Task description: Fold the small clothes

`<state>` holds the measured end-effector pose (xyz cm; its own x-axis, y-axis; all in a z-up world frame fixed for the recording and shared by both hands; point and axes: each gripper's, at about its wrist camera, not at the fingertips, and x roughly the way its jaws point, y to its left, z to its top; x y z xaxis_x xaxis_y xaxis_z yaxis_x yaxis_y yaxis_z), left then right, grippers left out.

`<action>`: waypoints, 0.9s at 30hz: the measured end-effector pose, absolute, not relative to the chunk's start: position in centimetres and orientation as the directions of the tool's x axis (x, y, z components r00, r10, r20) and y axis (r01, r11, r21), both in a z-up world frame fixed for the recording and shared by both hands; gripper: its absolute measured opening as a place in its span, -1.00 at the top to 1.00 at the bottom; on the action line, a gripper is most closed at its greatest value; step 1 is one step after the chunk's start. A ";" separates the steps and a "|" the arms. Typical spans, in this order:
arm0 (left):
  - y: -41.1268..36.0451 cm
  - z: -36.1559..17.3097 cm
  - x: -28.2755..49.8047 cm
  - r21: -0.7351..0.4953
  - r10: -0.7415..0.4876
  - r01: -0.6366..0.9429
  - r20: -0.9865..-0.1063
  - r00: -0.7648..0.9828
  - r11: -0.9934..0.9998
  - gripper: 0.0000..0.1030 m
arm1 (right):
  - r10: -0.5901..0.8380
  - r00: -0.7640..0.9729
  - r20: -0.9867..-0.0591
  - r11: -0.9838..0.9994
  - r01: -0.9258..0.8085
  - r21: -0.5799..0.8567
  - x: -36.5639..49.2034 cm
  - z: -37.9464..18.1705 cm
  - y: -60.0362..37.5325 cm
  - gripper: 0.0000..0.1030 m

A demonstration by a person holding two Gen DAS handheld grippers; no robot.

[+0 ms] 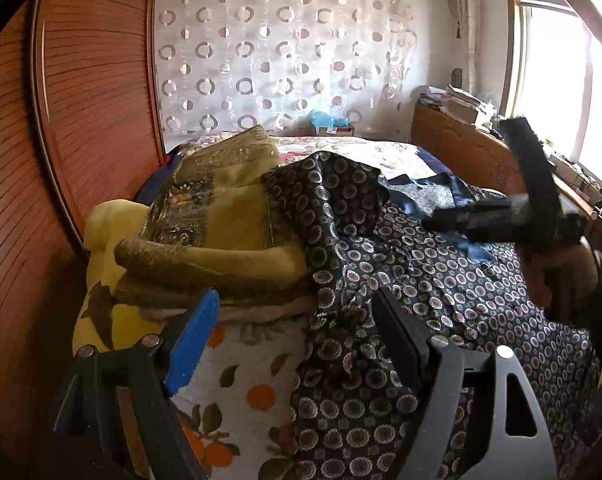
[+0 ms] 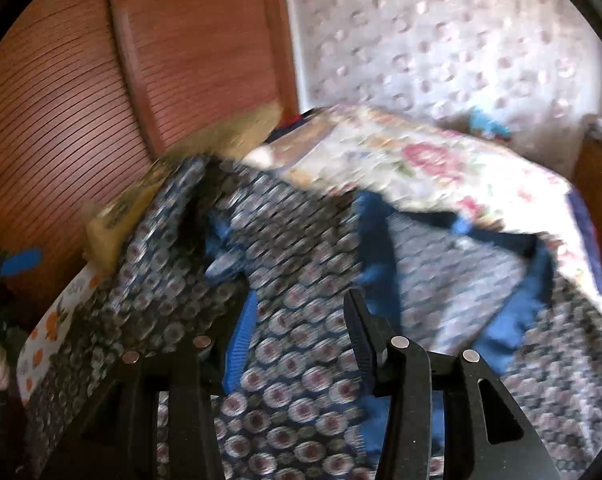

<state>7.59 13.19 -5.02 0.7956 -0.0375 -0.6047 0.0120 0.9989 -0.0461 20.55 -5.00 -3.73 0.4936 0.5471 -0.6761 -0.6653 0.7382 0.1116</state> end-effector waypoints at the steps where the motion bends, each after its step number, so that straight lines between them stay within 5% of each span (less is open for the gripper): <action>1: 13.2 -5.0 7.6 -0.045 -0.038 0.013 -0.606 0.795 0.999 -0.54 | 0.554 0.466 -0.690 0.720 -0.684 0.117 20.6 -4.3 -4.4 0.14; 7: 13.2 -5.2 7.5 -0.037 -0.031 0.011 -0.617 0.786 0.999 -0.54 | 0.539 0.414 -0.733 0.654 -0.755 0.055 19.7 -6.4 -0.2 0.35; 10: 13.3 -5.1 7.5 -0.034 -0.024 0.004 -0.620 0.784 0.999 -0.54 | 0.516 0.431 -0.740 0.641 -0.767 0.000 19.2 -6.7 0.6 0.79; 18: 13.7 -4.7 8.0 -0.033 -0.018 -0.002 -0.613 0.789 0.999 -0.54 | 0.499 0.469 -0.729 0.671 -0.741 -0.017 16.5 -5.5 -4.1 0.87; 20: 13.5 -4.8 8.7 -0.028 -0.020 0.004 -0.617 0.786 1.000 -0.54 | 0.479 0.488 -0.730 0.692 -0.721 -0.028 16.2 -5.3 -5.3 0.71; 21: 13.3 -4.7 9.2 -0.021 -0.018 0.007 -0.619 0.785 1.000 -0.54 | 0.477 0.488 -0.731 0.700 -0.713 -0.019 16.3 -5.1 -6.0 0.37; 23: 13.0 -4.6 10.1 -0.010 -0.017 0.014 -0.622 0.783 1.000 -0.54 | 0.474 0.501 -0.724 0.713 -0.701 -0.018 16.4 -5.0 -6.9 0.01; 27: 12.5 -4.4 12.1 0.021 -0.009 0.029 -0.625 0.781 0.999 -0.54 | 0.453 0.539 -0.710 0.757 -0.653 -0.012 16.8 -4.4 -9.8 -0.05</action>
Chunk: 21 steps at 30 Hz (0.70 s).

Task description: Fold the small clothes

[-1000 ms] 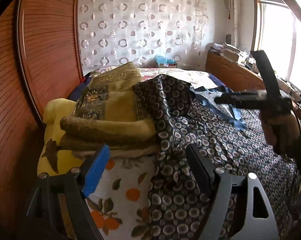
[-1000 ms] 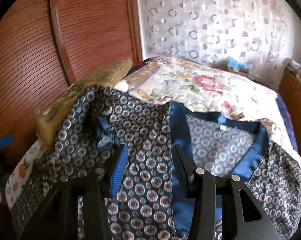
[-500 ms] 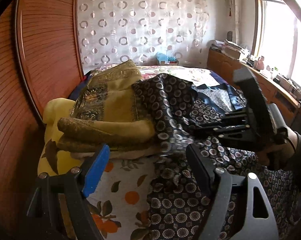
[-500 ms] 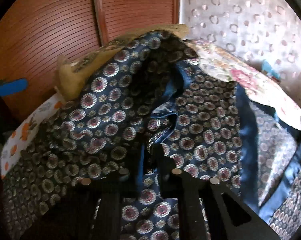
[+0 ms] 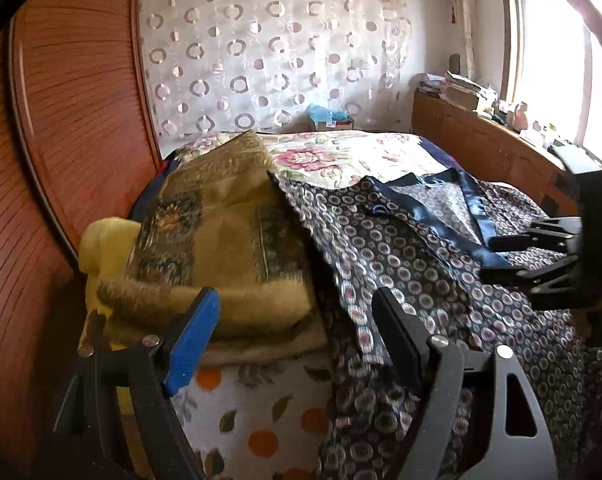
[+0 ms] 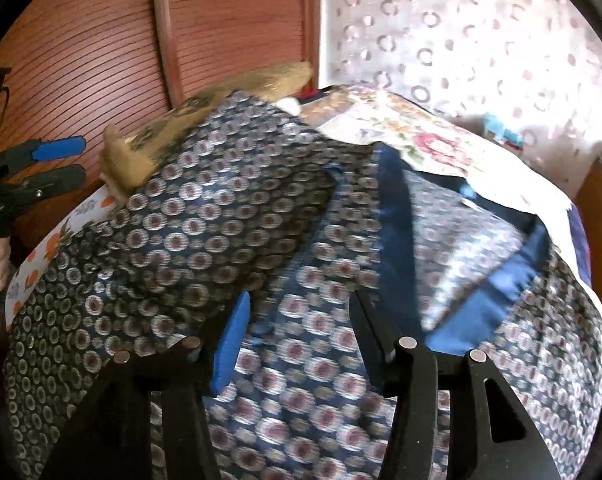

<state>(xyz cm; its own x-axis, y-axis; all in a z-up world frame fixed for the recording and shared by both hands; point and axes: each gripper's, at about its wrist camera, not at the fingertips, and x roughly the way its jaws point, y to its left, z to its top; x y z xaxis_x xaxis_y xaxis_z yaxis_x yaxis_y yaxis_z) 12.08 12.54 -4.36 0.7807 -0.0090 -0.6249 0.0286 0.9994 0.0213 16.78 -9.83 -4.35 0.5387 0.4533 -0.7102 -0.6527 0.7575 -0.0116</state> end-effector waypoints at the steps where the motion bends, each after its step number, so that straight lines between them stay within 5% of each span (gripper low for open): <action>1: 12.4 -4.3 12.7 0.034 -0.003 0.031 -0.626 0.780 0.999 -0.54 | 0.444 0.548 -0.709 0.772 -0.636 -0.009 16.2 -4.0 -10.3 -0.05; 3: 12.2 -4.3 14.0 0.037 -0.016 0.051 -0.629 0.777 0.998 -0.49 | 0.430 0.562 -0.706 0.793 -0.610 -0.002 15.6 -3.5 -12.0 -0.05; 10: 12.0 -5.4 18.1 -0.015 -0.061 0.070 -0.686 0.725 0.997 0.18 | 0.329 0.610 -0.721 0.863 -0.503 -0.032 13.2 -4.3 -19.9 -0.05; 18: 11.4 -6.6 21.1 -0.018 -0.055 0.060 -0.729 0.682 0.998 0.38 | 0.275 0.613 -0.741 0.900 -0.435 -0.026 12.1 -5.1 -24.6 -0.05; 21: 11.3 -6.6 21.7 -0.010 -0.045 0.057 -0.742 0.669 0.998 0.61 | 0.279 0.621 -0.732 0.907 -0.422 -0.012 12.1 -5.1 -25.2 -0.05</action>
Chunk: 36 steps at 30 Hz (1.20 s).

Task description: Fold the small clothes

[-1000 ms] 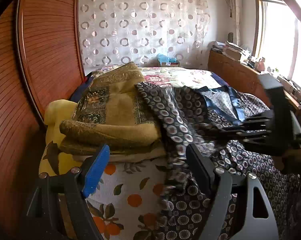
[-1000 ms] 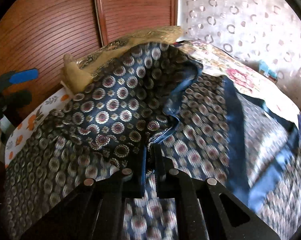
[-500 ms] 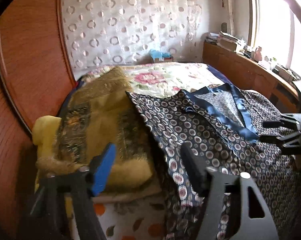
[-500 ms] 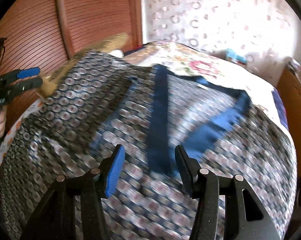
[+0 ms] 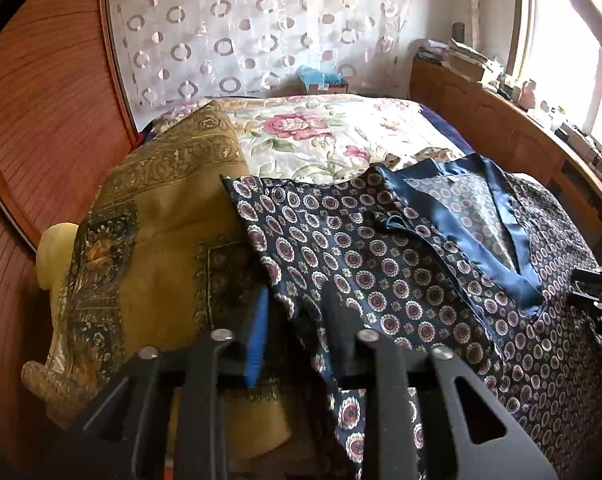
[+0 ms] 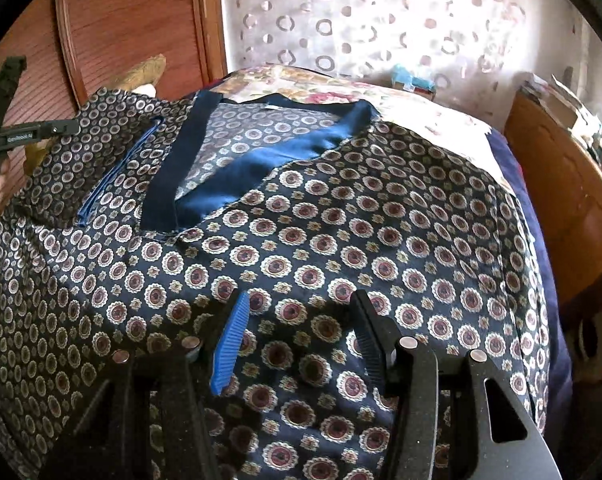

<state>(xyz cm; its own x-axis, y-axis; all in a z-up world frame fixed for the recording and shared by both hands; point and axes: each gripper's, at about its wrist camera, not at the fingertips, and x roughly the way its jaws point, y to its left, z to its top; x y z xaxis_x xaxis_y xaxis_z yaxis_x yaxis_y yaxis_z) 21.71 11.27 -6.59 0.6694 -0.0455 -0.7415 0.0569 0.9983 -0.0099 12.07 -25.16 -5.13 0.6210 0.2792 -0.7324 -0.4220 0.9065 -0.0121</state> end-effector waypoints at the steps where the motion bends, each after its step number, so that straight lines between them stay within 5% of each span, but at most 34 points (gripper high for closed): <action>1: 11.3 -6.5 21.9 -0.009 -0.045 0.057 -0.743 0.668 0.998 0.72 | 0.280 0.622 -0.731 0.908 -0.419 -0.008 11.9 -5.1 -25.4 -0.05; 5: 11.0 -5.8 21.8 0.004 -0.051 0.079 -0.733 0.679 0.997 0.94 | 0.284 0.622 -0.730 0.910 -0.415 0.001 12.3 -5.0 -25.9 -0.05; 13: 12.3 -3.0 20.9 0.045 0.008 0.030 -0.662 0.749 0.999 0.96 | 0.296 0.632 -0.716 0.909 -0.417 0.007 12.4 -4.2 -25.5 -0.05; 21: 14.9 -3.4 20.8 -0.012 -0.013 0.007 -0.684 0.730 1.000 0.93 | 0.294 0.685 -0.666 0.923 -0.384 0.013 11.1 -1.2 -28.6 -0.05; 24: 14.6 -3.1 19.8 -0.018 -0.017 0.006 -0.666 0.745 1.000 0.74 | 0.274 0.702 -0.657 0.935 -0.354 0.011 10.5 -0.8 -30.4 -0.05; 31: 13.4 -2.1 15.8 -0.064 -0.129 0.112 -0.578 0.806 0.992 -0.36 | 0.221 0.720 -0.658 0.964 -0.264 0.035 9.3 -1.5 -35.0 -0.05; 36: 11.8 -1.6 13.7 -0.078 -0.159 0.139 -0.555 0.817 0.987 -0.47 | 0.177 0.721 -0.671 0.979 -0.198 0.045 8.7 -2.2 -37.9 -0.05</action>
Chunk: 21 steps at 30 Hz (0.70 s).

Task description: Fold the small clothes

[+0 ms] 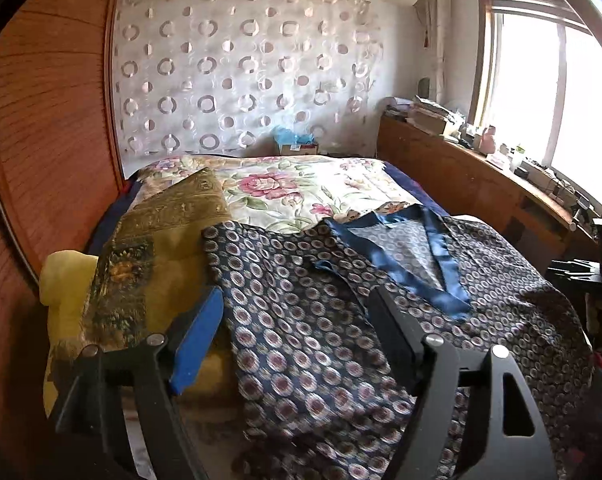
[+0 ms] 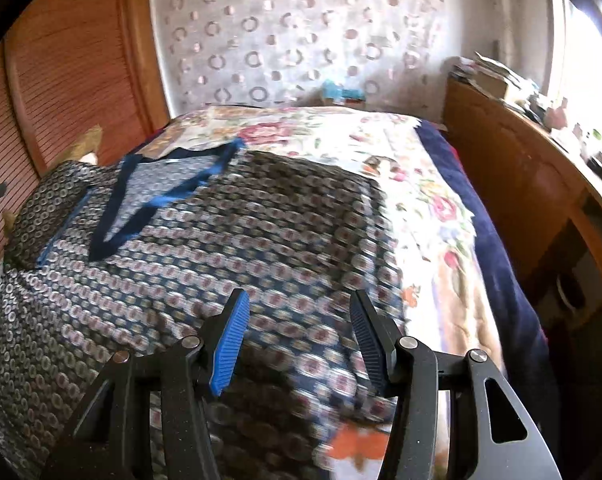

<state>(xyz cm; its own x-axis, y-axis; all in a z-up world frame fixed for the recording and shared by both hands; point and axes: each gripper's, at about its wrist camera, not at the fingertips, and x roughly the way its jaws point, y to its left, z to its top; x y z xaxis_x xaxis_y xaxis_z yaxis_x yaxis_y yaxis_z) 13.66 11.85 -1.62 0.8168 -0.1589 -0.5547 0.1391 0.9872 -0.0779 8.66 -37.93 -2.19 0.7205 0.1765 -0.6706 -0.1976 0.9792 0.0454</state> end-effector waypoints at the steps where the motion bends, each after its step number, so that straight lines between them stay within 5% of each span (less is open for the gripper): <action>1: 11.4 -1.5 13.1 -0.071 -0.153 0.137 -0.548 0.823 0.988 -0.47 | 0.170 0.719 -0.674 0.981 -0.185 0.049 8.6 -2.3 -38.3 -0.05; 21: 3.1 -1.6 9.1 -0.048 -0.260 0.281 -0.546 0.796 0.959 -0.47 | 0.184 0.657 -0.731 0.983 -0.116 0.143 9.7 -4.2 -42.1 -0.05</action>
<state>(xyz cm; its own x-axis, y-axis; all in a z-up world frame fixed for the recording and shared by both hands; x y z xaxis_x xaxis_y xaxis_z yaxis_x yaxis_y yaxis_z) 9.05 3.14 -1.57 0.7964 -0.2605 -0.5458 0.2809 0.9586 -0.0476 9.66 -42.12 -4.21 0.6571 0.1844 -0.7309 -0.1165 0.9828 0.1433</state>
